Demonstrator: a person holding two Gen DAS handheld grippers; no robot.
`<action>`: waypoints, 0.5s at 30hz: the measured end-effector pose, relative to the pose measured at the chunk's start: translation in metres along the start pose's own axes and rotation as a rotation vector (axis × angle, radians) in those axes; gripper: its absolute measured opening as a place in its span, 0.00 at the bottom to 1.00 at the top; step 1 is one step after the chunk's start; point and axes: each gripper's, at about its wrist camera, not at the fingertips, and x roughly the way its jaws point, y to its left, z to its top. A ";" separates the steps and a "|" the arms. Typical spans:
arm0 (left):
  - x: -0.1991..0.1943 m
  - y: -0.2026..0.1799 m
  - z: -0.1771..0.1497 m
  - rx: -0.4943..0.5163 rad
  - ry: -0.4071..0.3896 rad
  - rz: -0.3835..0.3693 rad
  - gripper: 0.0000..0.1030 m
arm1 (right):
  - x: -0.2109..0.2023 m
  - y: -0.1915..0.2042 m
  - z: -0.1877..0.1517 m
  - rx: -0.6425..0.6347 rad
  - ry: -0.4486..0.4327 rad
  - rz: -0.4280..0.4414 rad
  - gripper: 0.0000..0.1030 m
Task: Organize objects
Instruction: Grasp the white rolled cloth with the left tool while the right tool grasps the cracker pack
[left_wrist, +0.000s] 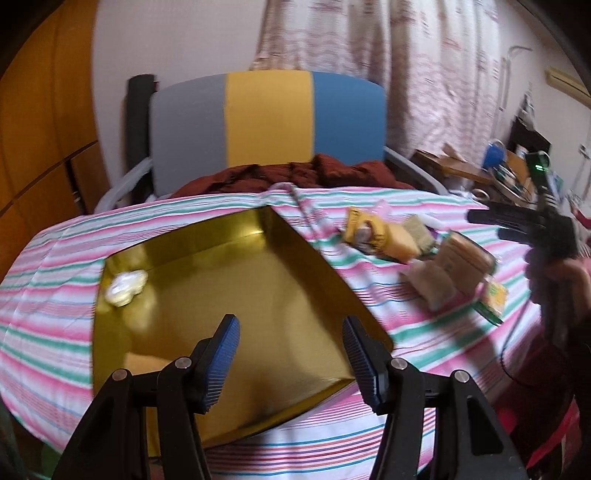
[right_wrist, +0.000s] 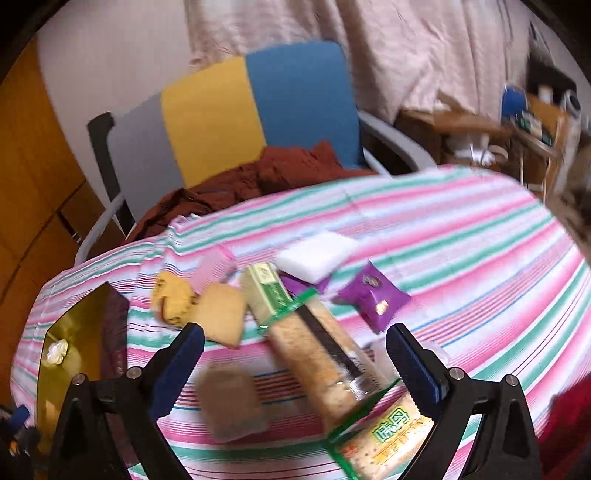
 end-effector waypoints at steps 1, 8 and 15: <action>0.003 -0.007 0.002 0.014 0.004 -0.011 0.57 | 0.005 -0.006 0.001 0.030 0.018 0.007 0.97; 0.024 -0.056 0.014 0.091 0.035 -0.106 0.57 | 0.027 -0.017 -0.007 0.031 0.132 -0.045 0.96; 0.048 -0.095 0.023 0.143 0.067 -0.187 0.57 | 0.037 -0.012 -0.015 -0.038 0.186 -0.071 0.69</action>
